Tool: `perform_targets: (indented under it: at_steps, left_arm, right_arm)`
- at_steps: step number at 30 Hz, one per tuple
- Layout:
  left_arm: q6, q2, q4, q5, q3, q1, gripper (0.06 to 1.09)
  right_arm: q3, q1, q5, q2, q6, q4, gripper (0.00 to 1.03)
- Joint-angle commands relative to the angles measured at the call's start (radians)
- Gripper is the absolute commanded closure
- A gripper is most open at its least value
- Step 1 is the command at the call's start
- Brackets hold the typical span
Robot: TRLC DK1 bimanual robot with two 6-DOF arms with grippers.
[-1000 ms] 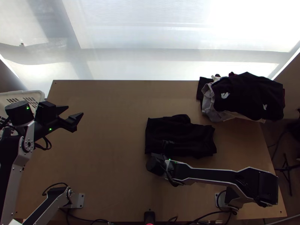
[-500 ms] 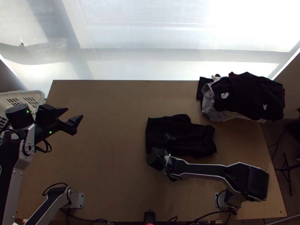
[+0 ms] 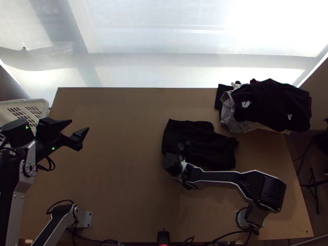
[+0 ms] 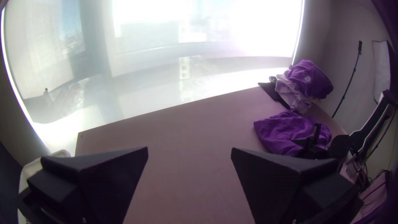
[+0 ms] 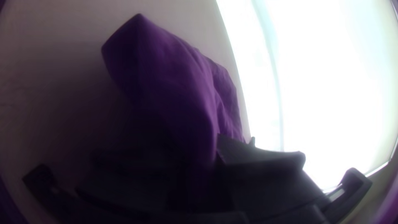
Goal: Fold the t-shirt
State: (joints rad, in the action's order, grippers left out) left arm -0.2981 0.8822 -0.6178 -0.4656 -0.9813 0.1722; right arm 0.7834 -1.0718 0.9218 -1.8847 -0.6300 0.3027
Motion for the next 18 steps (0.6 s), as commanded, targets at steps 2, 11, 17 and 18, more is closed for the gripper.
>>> perform_targets:
  at_steps: [2, 11, 17, 18]
  left_arm:
    - [0.042, -0.031, -0.005, 0.001, -0.002, 0.023, 0.11]
    - [0.102, -0.028, -0.077, 0.002, -0.057, 0.026, 0.11]
    - [0.116, -0.04, -0.143, 0.035, -0.071, 0.035, 0.11]
    - [0.114, -0.045, -0.158, 0.044, -0.071, 0.035, 0.11]
  right_arm:
    - [0.01, 0.059, -0.017, 0.253, -0.117, 0.078, 1.0]
    - [0.194, 0.271, -0.129, 0.561, -0.313, 0.064, 1.0]
    - [0.324, 0.412, -0.293, 0.615, -0.313, 0.029, 1.0]
    - [0.361, 0.443, -0.321, 0.611, -0.306, 0.027, 1.0]
